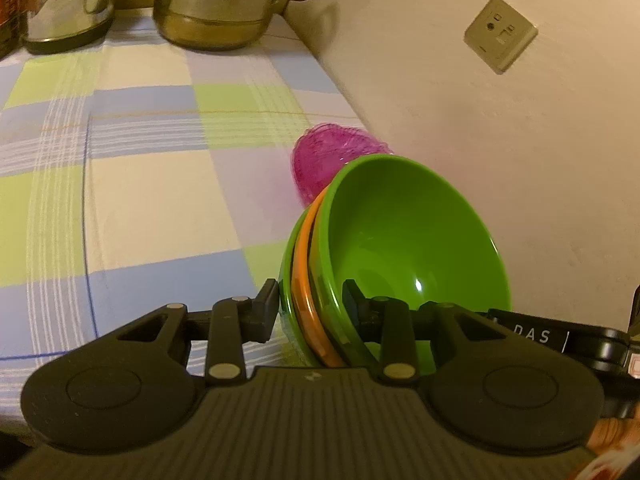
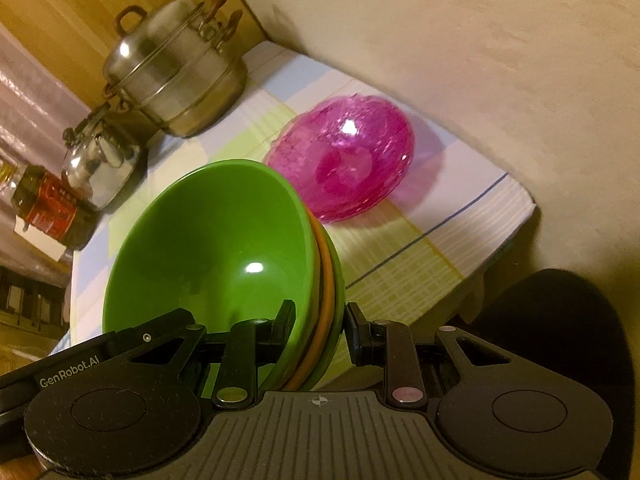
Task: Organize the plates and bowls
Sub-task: 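Lower the bowl stack onto the stacked pink plates with both grippers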
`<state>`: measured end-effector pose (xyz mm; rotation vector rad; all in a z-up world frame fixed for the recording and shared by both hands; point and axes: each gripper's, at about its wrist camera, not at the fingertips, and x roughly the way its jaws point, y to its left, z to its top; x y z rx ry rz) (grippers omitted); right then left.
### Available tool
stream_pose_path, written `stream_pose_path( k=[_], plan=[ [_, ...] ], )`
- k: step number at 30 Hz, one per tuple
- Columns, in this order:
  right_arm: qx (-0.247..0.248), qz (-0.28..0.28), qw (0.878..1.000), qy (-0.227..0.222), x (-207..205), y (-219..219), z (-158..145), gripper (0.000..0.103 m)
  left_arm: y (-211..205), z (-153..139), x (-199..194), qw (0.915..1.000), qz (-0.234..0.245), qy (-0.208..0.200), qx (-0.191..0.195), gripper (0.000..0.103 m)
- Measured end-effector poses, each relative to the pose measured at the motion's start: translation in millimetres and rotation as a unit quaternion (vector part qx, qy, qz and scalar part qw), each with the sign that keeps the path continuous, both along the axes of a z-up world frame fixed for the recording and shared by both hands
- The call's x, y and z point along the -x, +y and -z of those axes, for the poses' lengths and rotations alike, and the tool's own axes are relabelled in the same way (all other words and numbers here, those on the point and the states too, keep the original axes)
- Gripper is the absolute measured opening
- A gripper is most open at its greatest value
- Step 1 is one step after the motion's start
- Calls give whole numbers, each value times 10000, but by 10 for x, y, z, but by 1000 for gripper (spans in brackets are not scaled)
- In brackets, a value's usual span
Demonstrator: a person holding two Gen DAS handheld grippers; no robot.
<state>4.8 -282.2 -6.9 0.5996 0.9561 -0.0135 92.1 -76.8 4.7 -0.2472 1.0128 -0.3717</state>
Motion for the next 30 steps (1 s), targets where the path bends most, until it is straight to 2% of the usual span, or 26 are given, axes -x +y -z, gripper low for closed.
stream_pose_path(
  k=[14,23,30],
  plan=[
    [7,250,9995,-168,-232,-385,-163,26,-398,-175,-400,9995,251,-177,-7,30],
    [155,253,9992,-264,-677,-586,-213,26,-590,-183,-935,9994,314,-156,2,30],
    [204,265,9992,-223,-1118,-684,-138,26,-725,-86,-1403,9994,329,-43,-60,30]
  ],
)
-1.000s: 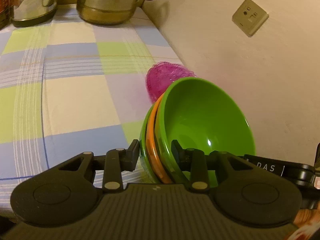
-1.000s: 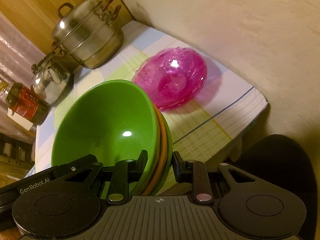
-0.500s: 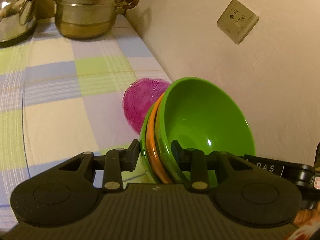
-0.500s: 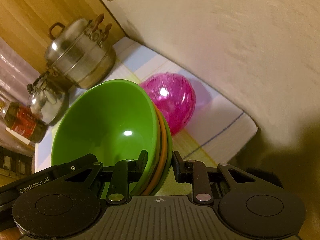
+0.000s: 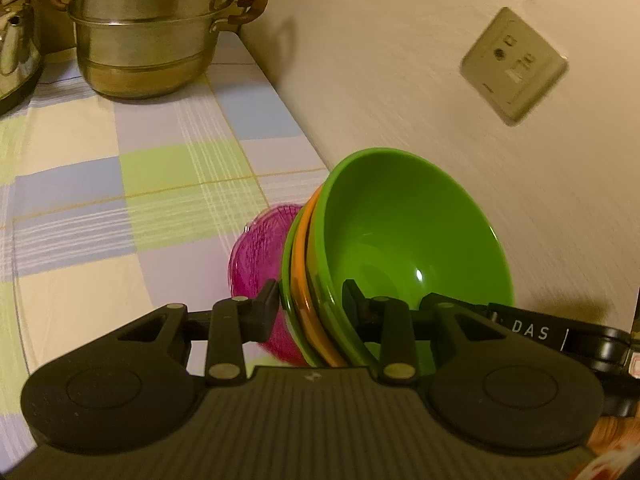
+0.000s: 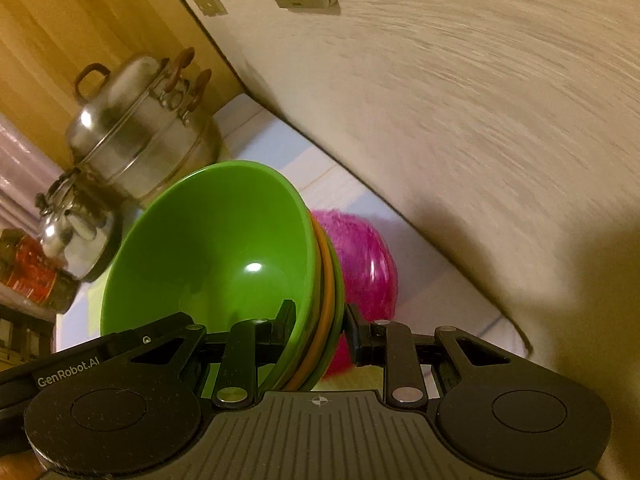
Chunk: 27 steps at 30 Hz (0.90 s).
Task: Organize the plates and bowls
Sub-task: 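Lower the bowl stack onto the stacked pink plates with both grippers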
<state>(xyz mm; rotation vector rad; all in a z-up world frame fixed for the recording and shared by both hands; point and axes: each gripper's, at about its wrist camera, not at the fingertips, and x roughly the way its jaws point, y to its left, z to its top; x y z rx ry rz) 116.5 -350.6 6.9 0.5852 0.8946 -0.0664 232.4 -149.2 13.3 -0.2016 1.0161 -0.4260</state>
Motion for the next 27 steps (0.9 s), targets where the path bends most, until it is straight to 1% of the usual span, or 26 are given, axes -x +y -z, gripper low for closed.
stream_pose_path(
  k=[6,13,19,27],
  plan=[
    [42,20,9999,113,-320,-81,135,26,-111,192,-277,9998,51,157,-111,30],
    [13,13,9995,323,-485,-160,367,26,-167,442,-390,9992,42,354,-197,30],
    [-32,22,9991,413,-541,-189,478,26,-189,545,-418,9989,29,411,-224,30],
    [-22,3,9992,406,-617,-168,518,26,-203,561,-456,9989,14,385,-272,30]
  ],
)
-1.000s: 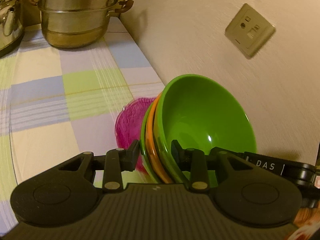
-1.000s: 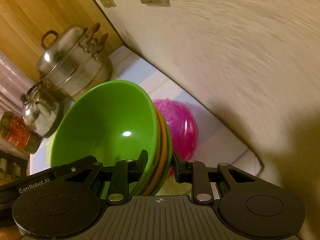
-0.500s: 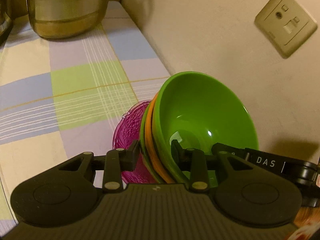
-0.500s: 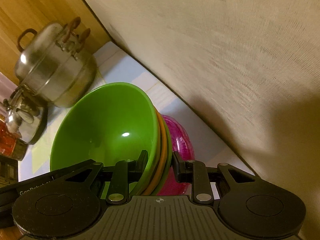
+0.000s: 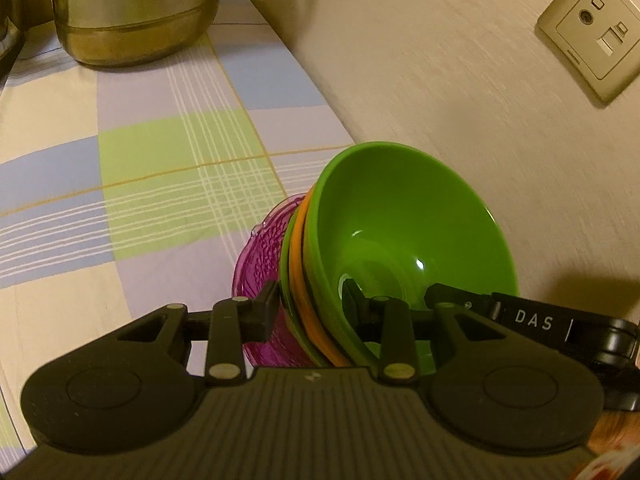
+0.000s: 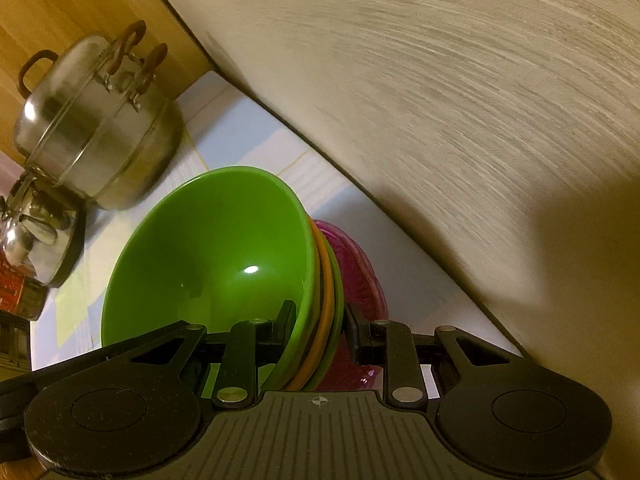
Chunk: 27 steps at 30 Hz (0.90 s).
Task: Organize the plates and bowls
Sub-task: 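Lower the bowl stack onto the stacked pink plates with both grippers, then open both grippers to release the bowl stack on the plates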
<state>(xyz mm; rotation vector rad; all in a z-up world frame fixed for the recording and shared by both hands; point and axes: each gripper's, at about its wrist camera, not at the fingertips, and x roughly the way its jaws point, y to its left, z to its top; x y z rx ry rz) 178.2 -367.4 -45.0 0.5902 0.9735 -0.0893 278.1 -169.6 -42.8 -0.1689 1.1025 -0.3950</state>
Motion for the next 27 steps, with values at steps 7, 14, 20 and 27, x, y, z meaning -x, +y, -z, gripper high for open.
stream_pose_path(
  k=[7,14,20,27],
  plan=[
    [143,-141,9998,-23,14,51,6,26,39,29,34,10000,-4,4,14,29],
    [182,-101,9998,-66,6,81,14,26,45,29,21,10000,-24,6,58,29],
    [173,-143,9997,-95,23,63,13,28,62,34,28,10000,-36,-15,87,29],
    [307,-99,9987,-384,141,78,-121,58,98,-98,125,9994,-91,-303,131,48]
  ],
)
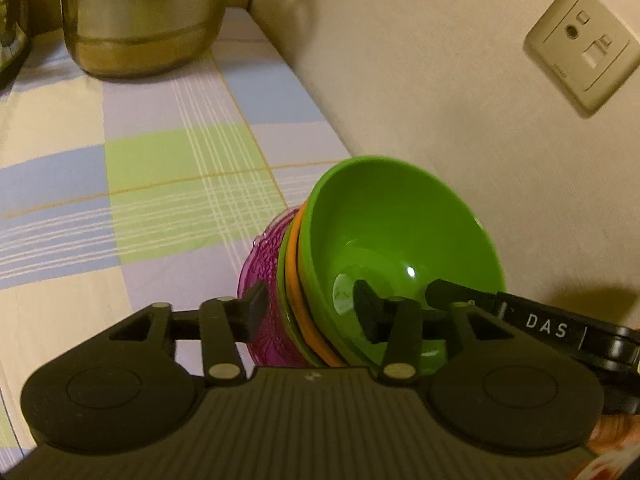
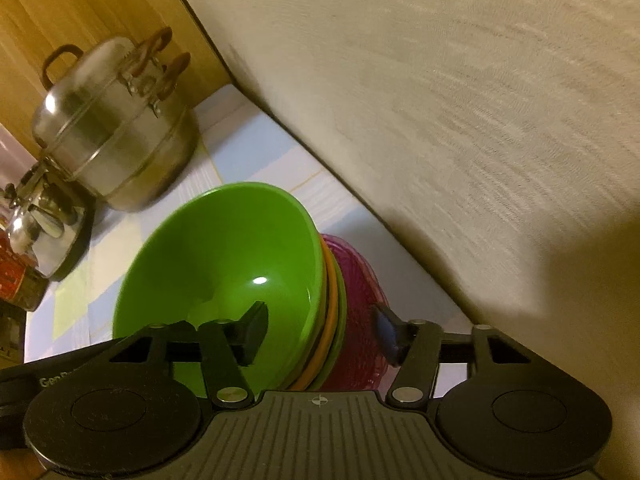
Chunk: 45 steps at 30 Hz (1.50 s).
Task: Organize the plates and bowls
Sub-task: 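Open both grippers to release the bowl stack on the plates, then withdraw both grippers away from the bowl and plate stack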
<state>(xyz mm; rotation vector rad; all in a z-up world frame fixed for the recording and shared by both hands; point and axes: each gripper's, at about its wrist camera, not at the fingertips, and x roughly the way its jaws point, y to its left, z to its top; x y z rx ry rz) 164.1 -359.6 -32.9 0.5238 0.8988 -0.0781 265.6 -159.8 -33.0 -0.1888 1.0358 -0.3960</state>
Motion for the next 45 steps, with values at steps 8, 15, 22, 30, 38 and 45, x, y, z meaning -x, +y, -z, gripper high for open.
stream_pose_path(
  k=[8,15,22,30,38,45],
  plan=[
    [-49,52,9997,-253,236,42,-179,59,144,-200,259,9991,-160,-368,102,65],
    [-43,109,9987,-504,537,114,-341,59,328,-387,660,9959,-329,-839,79,71],
    [23,170,9973,-711,946,226,-450,59,488,-481,1101,9894,-605,-1282,-302,72],
    [513,8,9958,-753,1335,446,-409,59,562,-446,1559,9831,-762,-1441,-828,72],
    [906,-234,9931,-703,1601,630,-307,59,663,-354,1886,9866,-840,-1162,-781,72],
    [981,-379,9923,-651,1732,735,-243,59,709,-338,2051,9866,-832,-1099,-876,71]
  ],
)
